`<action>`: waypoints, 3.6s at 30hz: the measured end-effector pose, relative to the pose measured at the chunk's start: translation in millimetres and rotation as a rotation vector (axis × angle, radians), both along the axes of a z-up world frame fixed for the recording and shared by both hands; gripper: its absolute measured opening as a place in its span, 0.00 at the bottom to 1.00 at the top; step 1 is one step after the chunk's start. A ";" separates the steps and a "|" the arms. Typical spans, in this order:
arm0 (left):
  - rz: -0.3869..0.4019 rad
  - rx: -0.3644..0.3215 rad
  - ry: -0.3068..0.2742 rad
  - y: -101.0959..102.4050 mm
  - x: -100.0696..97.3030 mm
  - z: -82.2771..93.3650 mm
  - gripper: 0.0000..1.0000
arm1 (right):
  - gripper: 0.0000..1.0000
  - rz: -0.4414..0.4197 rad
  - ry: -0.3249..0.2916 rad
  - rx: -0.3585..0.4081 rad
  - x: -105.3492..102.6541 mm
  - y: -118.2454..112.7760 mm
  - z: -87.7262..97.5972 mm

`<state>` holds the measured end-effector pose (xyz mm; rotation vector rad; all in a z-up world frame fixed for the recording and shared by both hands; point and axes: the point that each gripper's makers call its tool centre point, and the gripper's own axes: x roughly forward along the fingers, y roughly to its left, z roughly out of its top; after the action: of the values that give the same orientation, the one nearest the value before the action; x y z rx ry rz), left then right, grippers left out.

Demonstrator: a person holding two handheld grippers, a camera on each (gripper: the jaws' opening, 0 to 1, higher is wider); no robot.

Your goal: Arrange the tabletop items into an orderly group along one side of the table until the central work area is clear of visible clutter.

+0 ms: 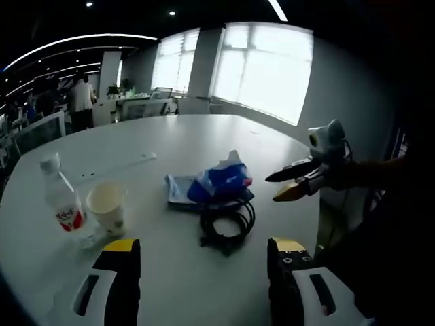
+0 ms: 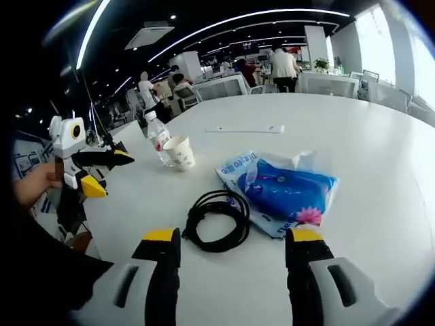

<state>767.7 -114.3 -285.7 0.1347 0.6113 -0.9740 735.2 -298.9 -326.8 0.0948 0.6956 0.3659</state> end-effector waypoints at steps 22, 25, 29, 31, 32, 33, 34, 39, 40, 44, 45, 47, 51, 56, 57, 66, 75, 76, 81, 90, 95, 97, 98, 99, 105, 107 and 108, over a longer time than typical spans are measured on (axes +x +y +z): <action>-0.118 0.088 0.112 -53.4 12.9 -53.5 0.54 | 0.36 -0.026 0.113 0.037 -0.9 21.3 -43.0; -0.098 0.083 0.133 -58.3 17.8 -57.4 0.51 | 0.34 -0.049 0.116 0.046 1.2 22.9 -45.5; -0.065 0.057 0.155 -68.3 28.5 -62.0 0.46 | 0.31 -0.100 0.118 0.103 8.9 23.8 -42.6; -0.051 0.068 0.171 -75.7 30.4 -67.8 0.42 | 0.31 -0.116 0.138 0.116 12.6 23.4 -49.2; -0.048 0.073 0.173 -76.2 31.0 -69.4 0.41 | 0.31 -0.121 0.141 0.120 13.4 24.1 -48.8; -0.056 0.090 0.176 -77.5 32.0 -79.3 0.40 | 0.31 -0.126 0.150 0.128 14.2 25.1 -50.0; -0.068 0.093 0.178 -80.5 30.6 -78.6 0.40 | 0.31 -0.133 0.155 0.141 15.5 26.1 -49.9; -0.134 0.106 0.184 -91.0 21.1 -83.3 0.42 | 0.26 -0.125 0.167 0.147 17.3 33.0 -56.8; -0.138 0.117 0.183 -91.0 20.5 -85.2 0.41 | 0.25 -0.123 0.170 0.143 17.1 33.8 -57.8; -0.138 0.140 0.183 -89.3 23.3 -97.1 0.39 | 0.19 -0.118 0.183 0.146 15.1 35.8 -66.1; -0.142 0.148 0.196 -88.5 21.4 -98.9 0.39 | 0.18 -0.116 0.187 0.149 14.1 36.6 -66.5; -0.153 0.155 0.215 -89.1 13.2 -97.9 0.36 | 0.18 -0.110 0.191 0.151 12.6 38.0 -64.1; -0.144 0.186 0.173 -80.9 18.3 -96.5 0.22 | 0.16 -0.116 0.199 0.157 10.1 38.0 -64.8; -0.132 0.187 0.198 -71.1 20.1 -97.3 0.06 | 0.10 -0.139 0.180 0.196 10.1 33.8 -58.7; -0.137 0.171 0.206 -71.6 17.3 -94.7 0.06 | 0.09 -0.136 0.175 0.205 11.0 34.5 -57.4; -0.110 0.136 0.230 -68.4 8.0 -85.1 0.03 | 0.04 -0.132 0.151 0.223 11.1 39.7 -46.3; -0.065 0.068 0.258 -60.8 -2.8 -69.6 0.02 | 0.00 -0.130 0.117 0.258 8.2 48.0 -27.0; -0.066 0.069 0.259 -61.0 -4.5 -68.8 0.02 | 0.00 -0.128 0.113 0.254 7.8 48.0 -27.3; -0.077 0.070 0.256 -62.5 -12.5 -64.1 0.02 | 0.00 -0.136 0.110 0.260 0.2 46.0 -18.4; -0.121 0.063 0.255 -78.5 -28.2 -56.1 0.02 | 0.00 -0.176 0.090 0.274 -17.1 31.6 -11.3; -0.154 0.058 0.261 -91.6 -36.6 -54.1 0.02 | 0.00 -0.196 0.078 0.280 -24.6 23.1 -3.9; -0.176 0.065 0.260 -97.6 -39.2 -56.2 0.02 | 0.00 -0.207 0.076 0.283 -27.8 18.6 -1.8; -0.184 0.067 0.258 -100.1 -39.6 -57.1 0.02 | 0.00 -0.213 0.072 0.284 -28.6 16.5 -1.3; -0.192 0.069 0.257 -103.5 -40.3 -58.1 0.02 | 0.00 -0.222 0.069 0.286 -30.6 13.1 -0.3; -0.227 0.088 0.263 -115.6 -43.0 -66.5 0.01 | 0.00 -0.249 0.074 0.282 -36.7 2.9 -3.2; -0.239 0.105 0.258 -116.3 -44.2 -71.0 0.00 | 0.00 -0.256 0.081 0.271 -38.9 -0.6 -9.7; -0.239 0.108 0.265 -117.0 -45.3 -74.0 0.00 | 0.00 -0.262 0.083 0.267 -39.9 -2.5 -13.3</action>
<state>722.4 -231.3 -359.7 0.1791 0.9066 -1.2007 695.3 -301.4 -340.1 0.4529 0.7036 0.2016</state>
